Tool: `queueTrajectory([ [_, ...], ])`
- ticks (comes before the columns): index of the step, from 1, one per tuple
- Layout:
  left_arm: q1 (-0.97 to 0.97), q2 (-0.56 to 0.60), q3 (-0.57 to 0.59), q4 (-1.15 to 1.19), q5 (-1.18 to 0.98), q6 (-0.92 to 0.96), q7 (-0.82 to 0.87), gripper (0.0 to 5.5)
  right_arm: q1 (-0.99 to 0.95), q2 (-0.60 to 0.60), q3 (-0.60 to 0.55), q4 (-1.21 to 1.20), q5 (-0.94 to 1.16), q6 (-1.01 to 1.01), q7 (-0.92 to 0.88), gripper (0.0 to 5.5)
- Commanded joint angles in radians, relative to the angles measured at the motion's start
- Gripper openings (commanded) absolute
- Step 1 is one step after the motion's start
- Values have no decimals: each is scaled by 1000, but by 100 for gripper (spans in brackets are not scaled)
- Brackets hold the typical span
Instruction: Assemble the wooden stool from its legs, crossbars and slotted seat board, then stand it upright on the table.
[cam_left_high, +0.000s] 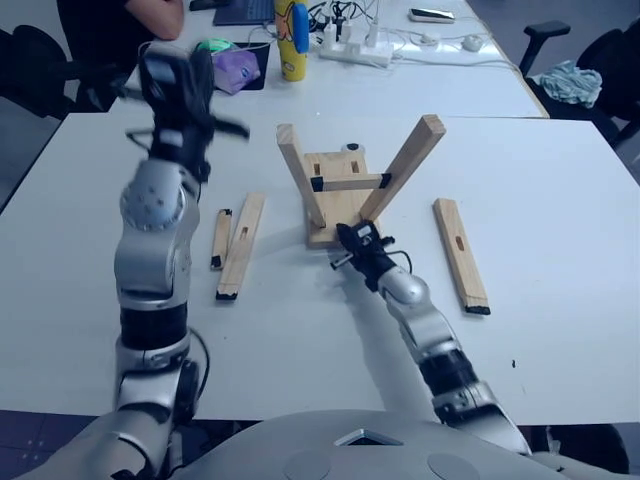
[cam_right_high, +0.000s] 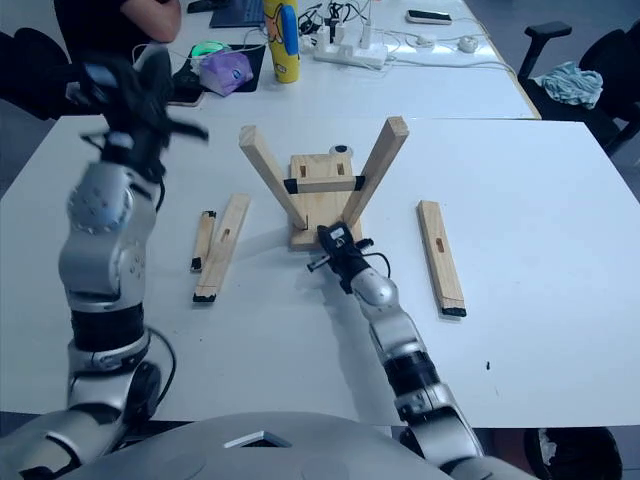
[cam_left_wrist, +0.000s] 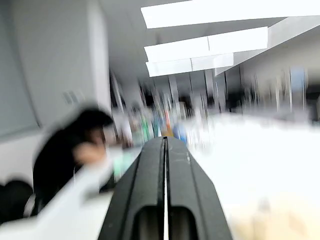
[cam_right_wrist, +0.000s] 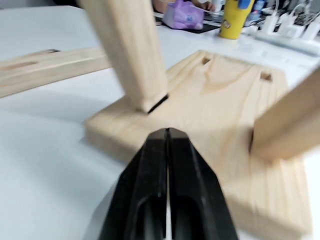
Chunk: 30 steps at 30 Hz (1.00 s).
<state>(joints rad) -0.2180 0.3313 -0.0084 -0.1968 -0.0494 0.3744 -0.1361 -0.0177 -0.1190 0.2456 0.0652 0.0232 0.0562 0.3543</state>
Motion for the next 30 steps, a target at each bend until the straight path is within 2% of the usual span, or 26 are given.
queueTrajectory([
  [1,214,46,-53,28,54,-36,-56,1,39,-74,-53,-217,93,25,88,0],
  [6,252,67,-92,-39,55,-25,-147,1,82,-203,-179,-257,80,112,78,0],
  [9,241,68,-121,-72,34,-20,-215,1,92,-257,-199,-243,81,127,113,0],
  [12,236,63,-182,-105,-13,-47,-322,1,95,-257,-214,-187,86,91,112,0],
  [15,246,96,-274,-95,30,-69,-391,1,-10,-225,-205,-54,51,48,68,0],
  [20,194,115,-329,-32,72,-100,-450,1,-243,-200,-216,220,45,16,61,0],
  [30,39,-9,-449,186,197,-168,-406,1,-543,-212,-219,766,104,-219,409,0],
])
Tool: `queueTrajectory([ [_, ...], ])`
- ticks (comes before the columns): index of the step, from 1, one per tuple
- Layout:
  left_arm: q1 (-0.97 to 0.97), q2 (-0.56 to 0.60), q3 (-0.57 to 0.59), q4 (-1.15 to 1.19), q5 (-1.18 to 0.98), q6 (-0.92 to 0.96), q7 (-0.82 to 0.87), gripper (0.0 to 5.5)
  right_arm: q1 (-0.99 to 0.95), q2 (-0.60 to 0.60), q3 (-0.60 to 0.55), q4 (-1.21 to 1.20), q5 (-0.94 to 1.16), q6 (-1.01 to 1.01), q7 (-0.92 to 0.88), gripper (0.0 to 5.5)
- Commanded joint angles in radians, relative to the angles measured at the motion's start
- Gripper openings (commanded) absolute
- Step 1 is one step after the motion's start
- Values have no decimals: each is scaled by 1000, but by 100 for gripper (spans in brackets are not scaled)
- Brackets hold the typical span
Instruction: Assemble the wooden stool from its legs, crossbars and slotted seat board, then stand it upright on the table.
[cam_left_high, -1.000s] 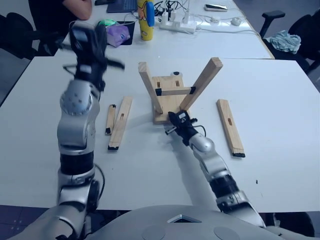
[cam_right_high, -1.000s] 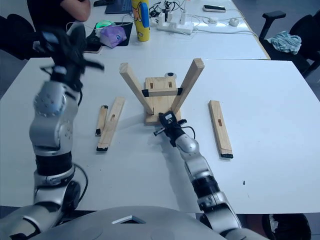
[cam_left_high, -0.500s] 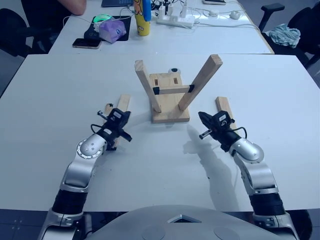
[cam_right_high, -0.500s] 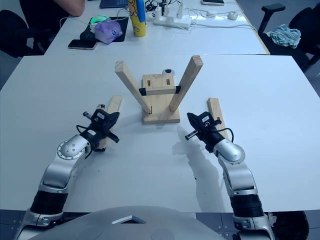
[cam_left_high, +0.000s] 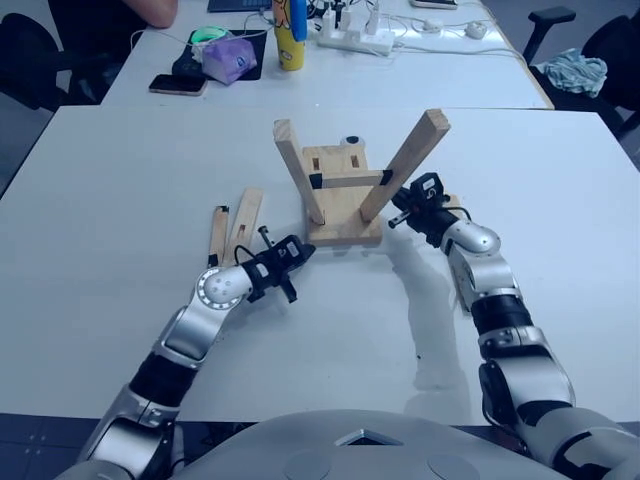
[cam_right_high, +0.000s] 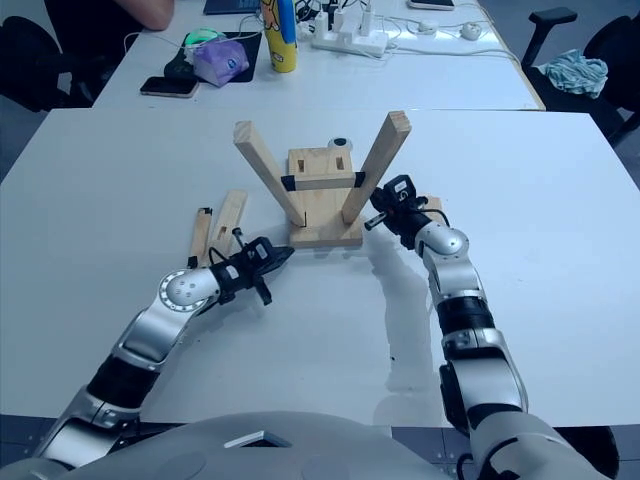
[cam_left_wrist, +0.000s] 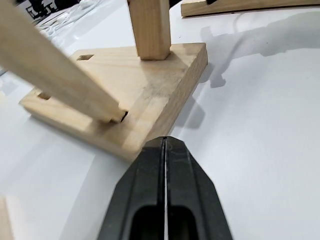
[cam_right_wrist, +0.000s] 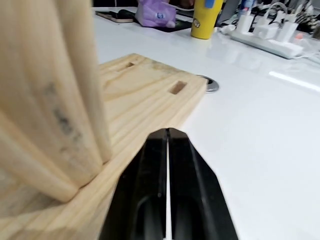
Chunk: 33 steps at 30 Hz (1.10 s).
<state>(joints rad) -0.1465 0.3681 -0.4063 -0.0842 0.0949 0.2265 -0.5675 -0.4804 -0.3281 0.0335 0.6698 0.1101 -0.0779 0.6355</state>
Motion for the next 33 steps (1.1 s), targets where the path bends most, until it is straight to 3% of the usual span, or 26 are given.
queueTrajectory([
  [1,-31,-51,-61,85,66,-21,32,1,-100,1,-14,206,23,-112,155,0],
  [7,-16,-22,-71,146,114,-33,19,1,-168,26,-40,356,27,-238,239,0],
  [15,-20,-22,-46,162,119,-41,19,1,-158,55,-33,350,16,-295,323,0],
  [28,-36,24,41,220,111,-71,13,1,29,102,117,55,-5,-256,440,0],
  [33,-37,8,49,224,105,-72,17,1,79,138,186,-62,-70,-223,327,0],
])
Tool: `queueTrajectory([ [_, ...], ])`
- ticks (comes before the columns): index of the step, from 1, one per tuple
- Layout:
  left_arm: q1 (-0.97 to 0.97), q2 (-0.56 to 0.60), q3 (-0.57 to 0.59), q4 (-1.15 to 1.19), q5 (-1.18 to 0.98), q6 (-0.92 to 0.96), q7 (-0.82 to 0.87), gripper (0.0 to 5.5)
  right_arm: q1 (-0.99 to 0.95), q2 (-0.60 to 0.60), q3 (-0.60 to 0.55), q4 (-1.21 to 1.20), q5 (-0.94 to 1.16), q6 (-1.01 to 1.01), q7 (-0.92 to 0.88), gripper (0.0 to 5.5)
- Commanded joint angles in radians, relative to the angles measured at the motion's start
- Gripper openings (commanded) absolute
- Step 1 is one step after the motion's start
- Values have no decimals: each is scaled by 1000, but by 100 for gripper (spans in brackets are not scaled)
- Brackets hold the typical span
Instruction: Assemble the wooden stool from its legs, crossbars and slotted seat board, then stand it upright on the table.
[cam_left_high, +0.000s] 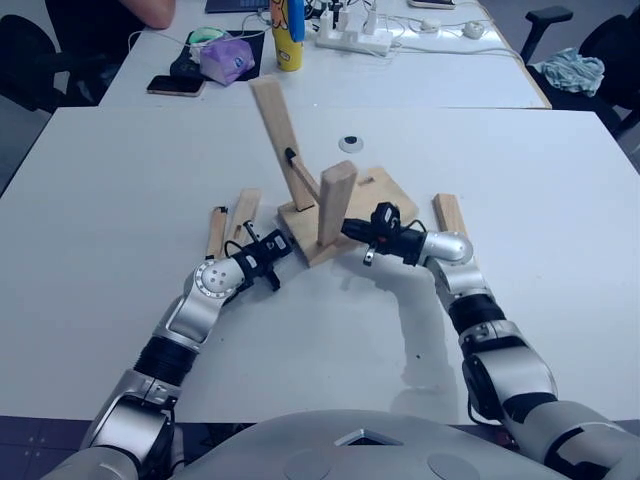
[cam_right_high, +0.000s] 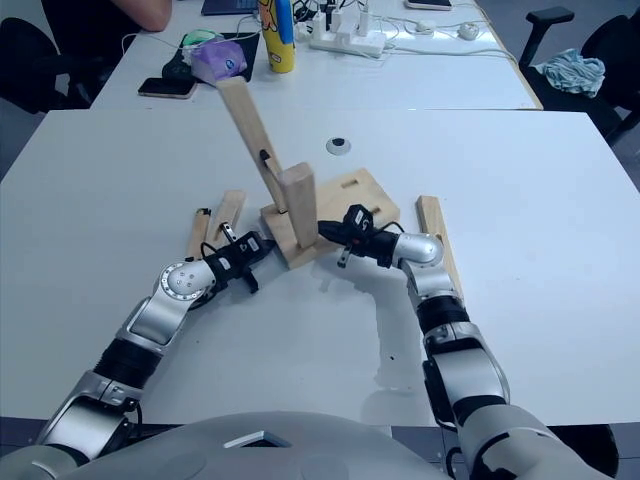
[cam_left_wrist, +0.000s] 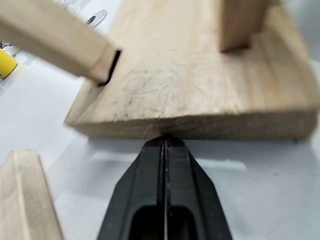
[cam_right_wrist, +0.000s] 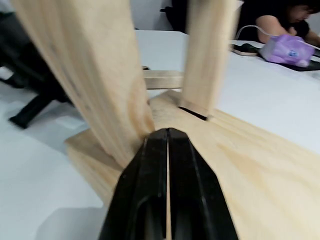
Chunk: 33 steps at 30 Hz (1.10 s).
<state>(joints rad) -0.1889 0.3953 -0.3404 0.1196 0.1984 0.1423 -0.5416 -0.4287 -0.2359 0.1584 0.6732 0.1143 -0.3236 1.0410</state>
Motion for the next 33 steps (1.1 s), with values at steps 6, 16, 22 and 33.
queueTrajectory([
  [6,25,2,18,-31,1,23,-1,1,56,-31,-31,-226,-65,130,-228,0],
  [16,108,239,264,-341,-141,54,-159,1,-7,-265,-92,-273,-121,264,-252,0],
  [22,157,327,158,-446,-286,12,-439,1,-214,-284,14,49,-256,224,-220,0],
  [33,15,180,-110,-278,60,1,-270,1,-410,-280,174,352,-392,175,5,0],
])
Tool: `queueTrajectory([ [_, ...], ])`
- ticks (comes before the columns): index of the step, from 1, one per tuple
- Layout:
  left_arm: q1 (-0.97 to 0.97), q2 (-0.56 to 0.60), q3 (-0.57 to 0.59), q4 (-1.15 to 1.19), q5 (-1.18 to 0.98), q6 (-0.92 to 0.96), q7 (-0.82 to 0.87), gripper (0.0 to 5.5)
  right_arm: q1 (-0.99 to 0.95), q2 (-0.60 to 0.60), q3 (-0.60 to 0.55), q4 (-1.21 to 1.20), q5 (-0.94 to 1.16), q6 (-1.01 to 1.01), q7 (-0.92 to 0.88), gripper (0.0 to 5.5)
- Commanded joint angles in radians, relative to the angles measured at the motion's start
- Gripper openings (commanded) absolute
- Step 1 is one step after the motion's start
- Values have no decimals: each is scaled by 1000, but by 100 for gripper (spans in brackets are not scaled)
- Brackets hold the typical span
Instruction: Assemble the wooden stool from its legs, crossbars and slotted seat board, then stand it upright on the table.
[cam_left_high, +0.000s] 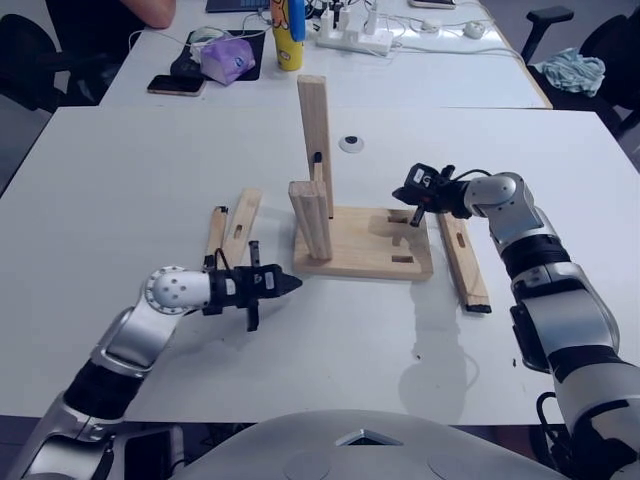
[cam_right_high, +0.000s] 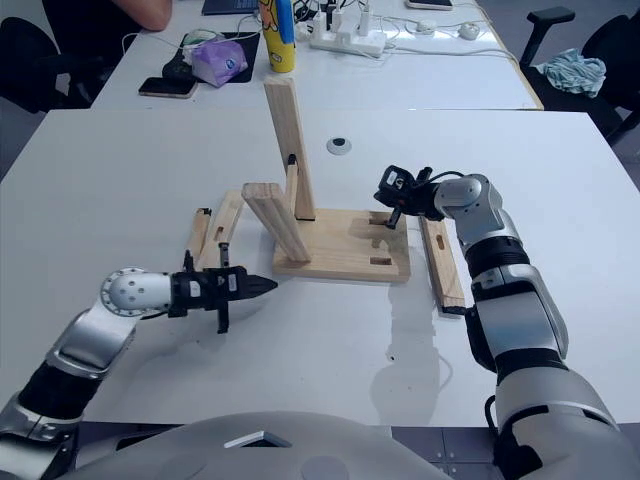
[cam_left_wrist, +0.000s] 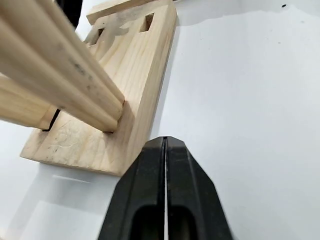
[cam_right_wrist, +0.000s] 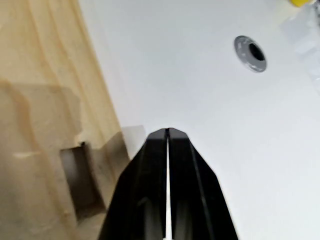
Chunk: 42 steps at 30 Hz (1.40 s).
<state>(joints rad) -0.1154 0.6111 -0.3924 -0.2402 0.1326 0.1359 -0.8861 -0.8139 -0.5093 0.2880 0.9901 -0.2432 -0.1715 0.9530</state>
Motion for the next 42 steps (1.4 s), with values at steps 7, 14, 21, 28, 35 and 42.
queueTrajectory([
  [7,-89,-60,-134,159,265,40,102,1,-16,-17,61,31,-38,45,174,0],
  [14,-142,-176,-120,301,297,92,230,1,115,-12,8,-117,42,133,195,0],
  [21,-223,-305,-87,421,253,120,299,1,273,24,-25,-337,100,276,109,0],
  [28,-288,-413,-8,521,144,138,307,1,389,88,-67,-527,181,422,-2,0],
  [35,-360,-422,47,613,106,123,315,1,486,125,-55,-706,235,552,-41,0],
  [42,-341,-427,79,582,69,136,296,1,487,114,-52,-703,201,549,-103,0],
])
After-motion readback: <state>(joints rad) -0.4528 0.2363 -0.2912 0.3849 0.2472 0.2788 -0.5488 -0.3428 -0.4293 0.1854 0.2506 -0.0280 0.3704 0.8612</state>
